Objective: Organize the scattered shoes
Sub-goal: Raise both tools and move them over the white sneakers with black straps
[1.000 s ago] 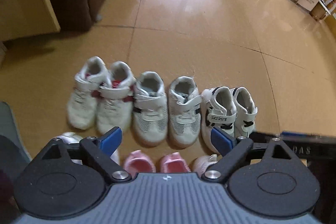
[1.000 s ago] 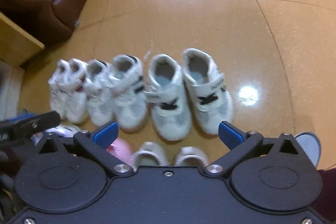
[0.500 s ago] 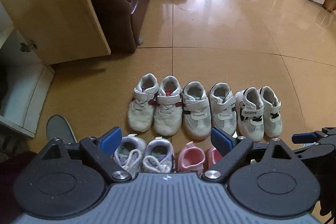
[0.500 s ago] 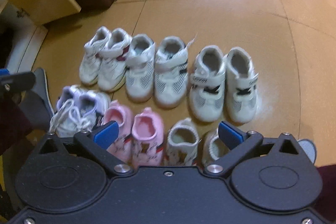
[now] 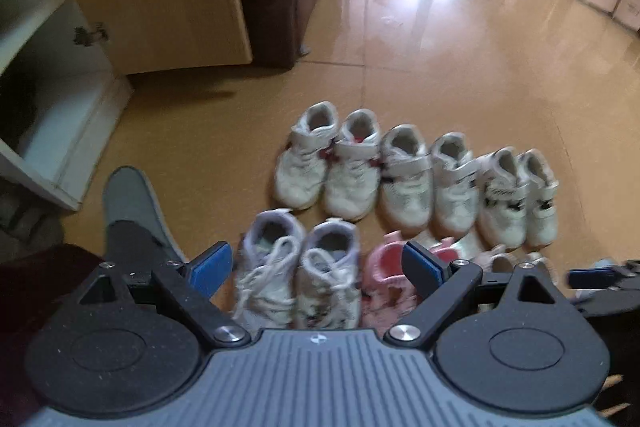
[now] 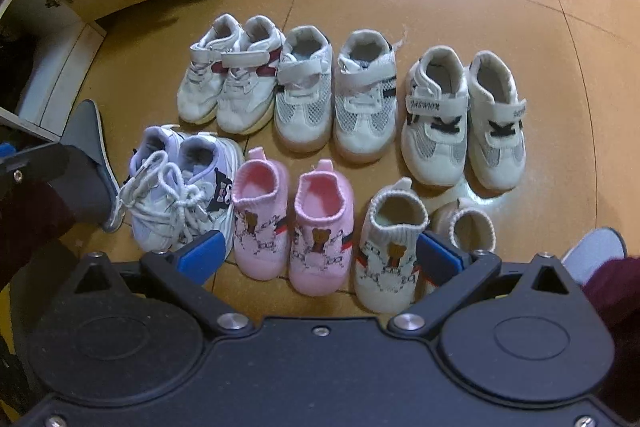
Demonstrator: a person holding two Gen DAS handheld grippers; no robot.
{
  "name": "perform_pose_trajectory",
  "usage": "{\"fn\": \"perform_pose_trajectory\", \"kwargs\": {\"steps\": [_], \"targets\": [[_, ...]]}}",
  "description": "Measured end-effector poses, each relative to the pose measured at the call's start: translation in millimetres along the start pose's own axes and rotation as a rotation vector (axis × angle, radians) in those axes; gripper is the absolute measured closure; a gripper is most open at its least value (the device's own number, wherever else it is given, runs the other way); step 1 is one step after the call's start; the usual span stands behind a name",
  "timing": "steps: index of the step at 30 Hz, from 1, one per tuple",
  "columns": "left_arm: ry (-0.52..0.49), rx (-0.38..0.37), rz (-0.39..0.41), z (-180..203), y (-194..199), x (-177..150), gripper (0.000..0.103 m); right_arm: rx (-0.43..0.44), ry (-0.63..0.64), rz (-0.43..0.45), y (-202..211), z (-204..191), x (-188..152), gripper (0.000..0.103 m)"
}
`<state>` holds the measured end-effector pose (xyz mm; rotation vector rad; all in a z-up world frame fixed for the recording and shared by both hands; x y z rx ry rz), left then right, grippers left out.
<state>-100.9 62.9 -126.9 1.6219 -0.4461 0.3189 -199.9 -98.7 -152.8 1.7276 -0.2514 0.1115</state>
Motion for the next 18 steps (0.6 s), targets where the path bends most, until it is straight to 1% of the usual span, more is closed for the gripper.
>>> {"fn": "perform_pose_trajectory", "kwargs": {"steps": [2, 6, 8, 11, 13, 18], "targets": [[-0.015, 0.023, -0.022, 2.4, -6.9, -2.6, 0.011, -0.031, 0.034, -0.018, -0.7, -2.9, -8.5, 0.0], [-0.048, 0.092, -0.082, 9.2, -20.8, -5.8, 0.011, -0.041, 0.042, -0.032, -3.9, -3.6, -10.0, 0.0], [-0.06, 0.099, -0.084, 13.5, -21.8, -6.0, 0.011, -0.049, 0.03, -0.037, -5.7, -1.5, -8.7, 0.0], [-0.086, 0.125, -0.071, 17.5, -21.4, -4.0, 0.011, -0.089, -0.006, -0.056, -9.0, 8.2, -8.0, 0.001], [-0.08, 0.126, -0.071, 17.1, -22.7, -3.2, 0.011, -0.105, -0.018, -0.054, -9.0, 12.6, -6.5, 0.001], [-0.081, 0.125, -0.079, 18.0, -22.1, -6.4, 0.011, -0.092, -0.074, -0.046, -7.5, 20.9, -1.2, 0.001]]}}
Point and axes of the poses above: each gripper's, at about its wrist camera, not at the fingertips, and y roughly against the way its jaws point, z to its right, x to its top, the point moved 4 cm from there along -y, roughly the way its jaws point, and after that the axes turned 3 degrees about -y, right-handed, at the moved point
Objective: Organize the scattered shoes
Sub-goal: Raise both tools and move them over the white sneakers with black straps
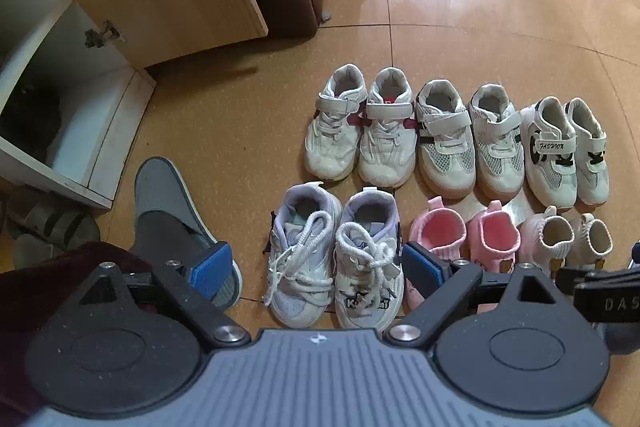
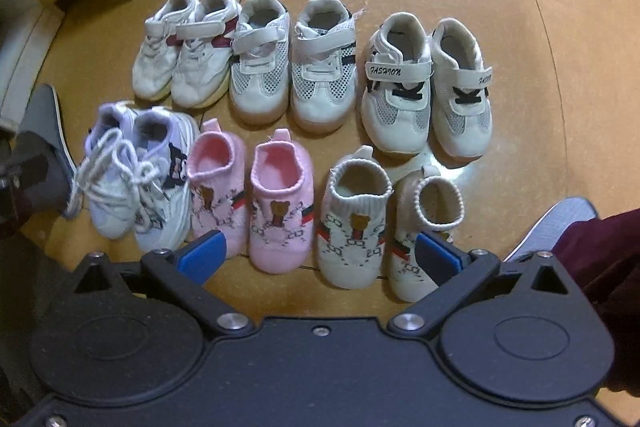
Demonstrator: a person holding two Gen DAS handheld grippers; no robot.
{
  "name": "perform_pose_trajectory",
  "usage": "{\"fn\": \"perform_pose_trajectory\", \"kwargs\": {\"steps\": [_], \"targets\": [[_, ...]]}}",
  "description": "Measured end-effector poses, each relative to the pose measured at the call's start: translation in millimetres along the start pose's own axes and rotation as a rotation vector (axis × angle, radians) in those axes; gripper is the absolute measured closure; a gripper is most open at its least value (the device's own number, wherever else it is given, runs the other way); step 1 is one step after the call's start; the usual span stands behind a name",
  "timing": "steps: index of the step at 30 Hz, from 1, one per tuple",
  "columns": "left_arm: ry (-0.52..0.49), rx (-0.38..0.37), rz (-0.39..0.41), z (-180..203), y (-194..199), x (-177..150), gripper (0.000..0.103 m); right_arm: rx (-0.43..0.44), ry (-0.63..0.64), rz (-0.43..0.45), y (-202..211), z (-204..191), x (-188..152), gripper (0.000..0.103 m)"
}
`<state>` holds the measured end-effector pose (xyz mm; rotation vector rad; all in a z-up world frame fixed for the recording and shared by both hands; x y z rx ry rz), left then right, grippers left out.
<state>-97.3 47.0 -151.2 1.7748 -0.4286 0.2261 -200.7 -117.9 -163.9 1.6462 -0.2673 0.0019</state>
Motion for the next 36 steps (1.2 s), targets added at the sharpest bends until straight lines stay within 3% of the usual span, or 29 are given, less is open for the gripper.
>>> {"fn": "perform_pose_trajectory", "kwargs": {"steps": [9, 23, 29, 31, 32, 34, 36], "targets": [[0.016, 0.007, 0.009, -8.7, 3.8, 0.1, 0.011, 0.005, 0.023, 0.01, 4.9, -5.6, -0.6, 0.001], [0.038, -0.01, -0.054, -8.8, -13.0, -5.8, 0.011, 0.03, 0.003, -0.05, -11.2, 5.5, -8.7, 0.003], [0.056, -0.044, -0.082, -3.7, -23.9, -3.3, 0.011, -0.007, 0.005, -0.099, -40.0, 24.2, -10.6, 0.023], [0.059, -0.06, -0.081, -0.4, -25.9, -0.4, 0.011, -0.005, -0.02, -0.105, -45.7, 32.8, -8.2, 0.045], [0.061, -0.063, -0.08, 0.0, -26.8, 0.3, 0.011, -0.002, -0.038, -0.105, -48.5, 38.6, -6.0, 0.05], [0.069, -0.075, -0.081, 2.1, -29.7, 4.1, 0.011, -0.005, -0.069, -0.101, -52.8, 51.2, -1.8, 0.059], [0.079, -0.086, -0.08, 4.1, -31.5, 8.1, 0.011, -0.01, -0.112, -0.097, -56.7, 66.0, 2.3, 0.061]]}}
Point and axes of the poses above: each gripper's, at about its wrist camera, not at the fingertips, and y roughly against the way its jaws point, z to its right, x to its top, the point moved 4 cm from there along -y, roughly the way its jaws point, and after that the axes turned 3 degrees about -y, right-handed, at the moved point
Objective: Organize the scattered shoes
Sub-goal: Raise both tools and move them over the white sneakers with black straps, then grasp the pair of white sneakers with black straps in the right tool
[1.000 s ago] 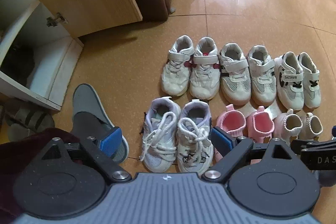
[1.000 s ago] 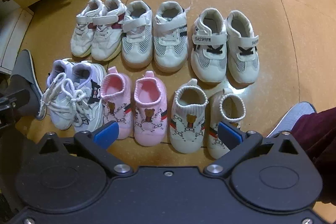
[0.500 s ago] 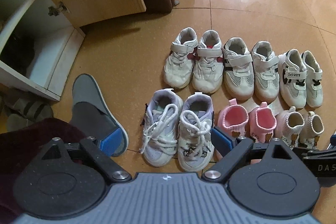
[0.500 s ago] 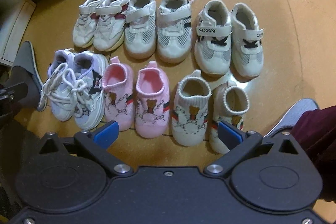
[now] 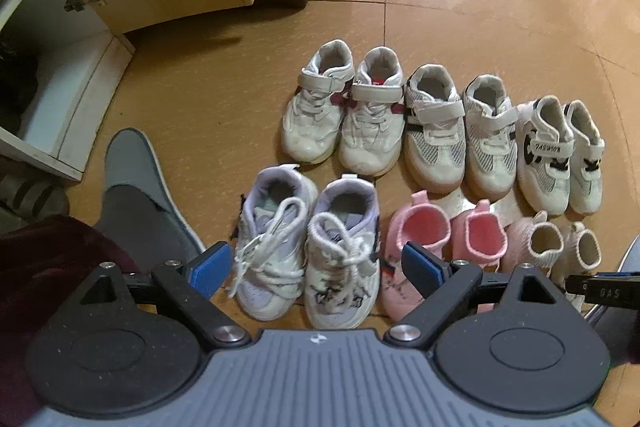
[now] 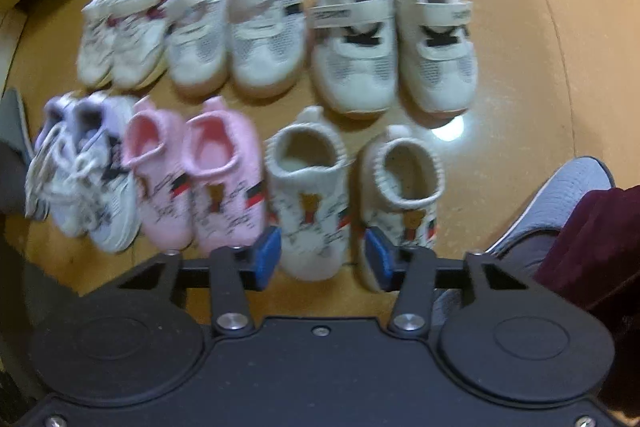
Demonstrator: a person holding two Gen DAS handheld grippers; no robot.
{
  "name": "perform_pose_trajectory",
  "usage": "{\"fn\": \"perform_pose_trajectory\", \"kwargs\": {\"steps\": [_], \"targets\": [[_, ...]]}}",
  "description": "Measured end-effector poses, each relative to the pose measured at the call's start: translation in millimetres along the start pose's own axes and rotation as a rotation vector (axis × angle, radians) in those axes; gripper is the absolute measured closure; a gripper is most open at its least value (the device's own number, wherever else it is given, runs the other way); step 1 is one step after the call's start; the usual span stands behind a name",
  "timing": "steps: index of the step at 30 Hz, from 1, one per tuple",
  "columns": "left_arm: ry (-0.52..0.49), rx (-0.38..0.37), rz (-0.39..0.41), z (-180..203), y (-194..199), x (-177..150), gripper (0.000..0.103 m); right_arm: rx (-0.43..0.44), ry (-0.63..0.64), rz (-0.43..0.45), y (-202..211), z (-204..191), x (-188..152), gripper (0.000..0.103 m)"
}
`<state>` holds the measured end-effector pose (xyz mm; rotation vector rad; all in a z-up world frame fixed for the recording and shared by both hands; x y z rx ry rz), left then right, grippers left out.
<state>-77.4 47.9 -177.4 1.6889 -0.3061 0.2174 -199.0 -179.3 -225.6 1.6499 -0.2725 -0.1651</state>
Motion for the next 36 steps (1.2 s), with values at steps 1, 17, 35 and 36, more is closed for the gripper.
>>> {"fn": "perform_pose_trajectory", "kwargs": {"steps": [1, 17, 35, 36], "targets": [[0.005, -0.006, 0.001, 1.5, -0.8, 2.0, 0.011, 0.0, -0.019, 0.002, -1.5, 6.1, 2.5, 0.062], [0.044, -0.07, -0.007, 9.6, -14.7, 8.7, 0.011, 0.133, -0.216, 0.011, -28.5, 32.8, 25.3, 0.065], [0.072, -0.102, -0.027, 13.1, -24.3, 11.1, 0.011, 0.146, -0.099, 0.227, -0.1, 27.4, 125.5, 0.06], [0.076, -0.103, -0.03, 12.7, -24.8, 10.7, 0.011, 0.136, -0.074, 0.217, -1.9, 26.9, 133.3, 0.063]]}}
Point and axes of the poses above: each gripper's, at about its wrist camera, not at the fingertips, and y roughly against the way its jaws point, z to its right, x to its top, the point moved 4 cm from there along -y, roughly the way its jaws point, and after that the axes turned 3 degrees about -y, right-handed, at the moved point
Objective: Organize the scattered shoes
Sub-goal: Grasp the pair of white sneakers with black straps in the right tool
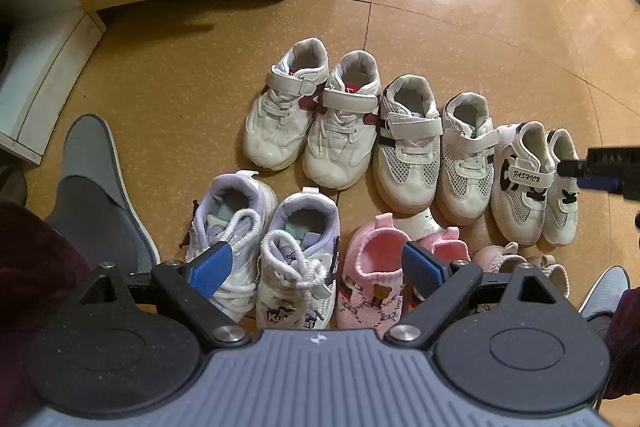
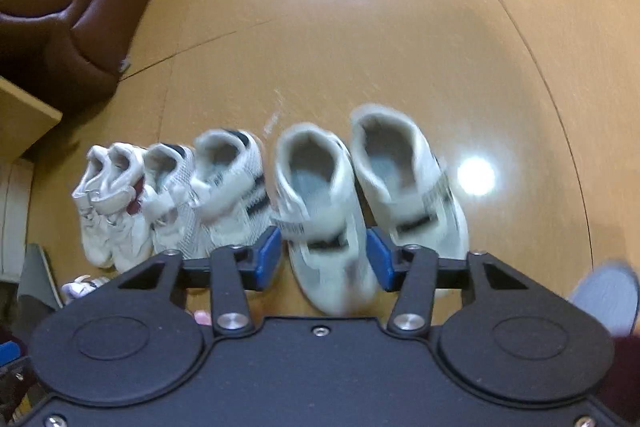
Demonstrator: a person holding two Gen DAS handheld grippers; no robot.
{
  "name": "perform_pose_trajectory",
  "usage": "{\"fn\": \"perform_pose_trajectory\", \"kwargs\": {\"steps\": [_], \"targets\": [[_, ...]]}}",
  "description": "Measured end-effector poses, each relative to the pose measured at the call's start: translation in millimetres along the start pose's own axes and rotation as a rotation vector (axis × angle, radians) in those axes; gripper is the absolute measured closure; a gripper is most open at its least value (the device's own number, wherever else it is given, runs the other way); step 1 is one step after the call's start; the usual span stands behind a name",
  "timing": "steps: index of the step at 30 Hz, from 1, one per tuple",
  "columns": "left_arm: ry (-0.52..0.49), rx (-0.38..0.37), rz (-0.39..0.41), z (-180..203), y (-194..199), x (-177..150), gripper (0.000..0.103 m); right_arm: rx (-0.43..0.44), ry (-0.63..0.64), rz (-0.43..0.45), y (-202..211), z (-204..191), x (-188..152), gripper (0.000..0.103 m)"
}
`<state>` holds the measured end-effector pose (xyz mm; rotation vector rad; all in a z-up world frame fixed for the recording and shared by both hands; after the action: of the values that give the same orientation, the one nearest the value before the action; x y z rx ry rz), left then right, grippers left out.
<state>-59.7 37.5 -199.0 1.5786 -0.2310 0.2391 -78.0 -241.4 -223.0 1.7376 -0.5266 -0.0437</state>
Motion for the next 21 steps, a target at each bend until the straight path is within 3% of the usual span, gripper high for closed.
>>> {"fn": "perform_pose_trajectory", "kwargs": {"steps": [2, 12, 21], "targets": [[0.009, 0.001, -0.004, -1.7, -1.5, 0.1, 0.011, -0.023, 0.053, -0.016, -8.5, -1.1, 13.4, 0.07], [0.053, -0.005, -0.026, -8.0, -12.3, 7.9, 0.011, -0.051, 0.127, -0.084, -54.4, 1.5, 30.2, 0.072], [0.059, -0.021, -0.036, -0.8, -16.7, 15.0, 0.011, -0.042, 0.132, -0.083, -76.9, 2.1, 44.1, 0.072]]}}
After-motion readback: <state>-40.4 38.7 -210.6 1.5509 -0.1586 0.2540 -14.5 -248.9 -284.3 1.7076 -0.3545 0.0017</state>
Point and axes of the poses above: each gripper's, at about its wrist camera, not at the fingertips, and y roughly against the way its jaws point, z to its right, x to its top, the point moved 4 cm from there along -y, roughly the way its jaws point, and after that the axes turned 3 degrees about -y, right-handed, at the moved point
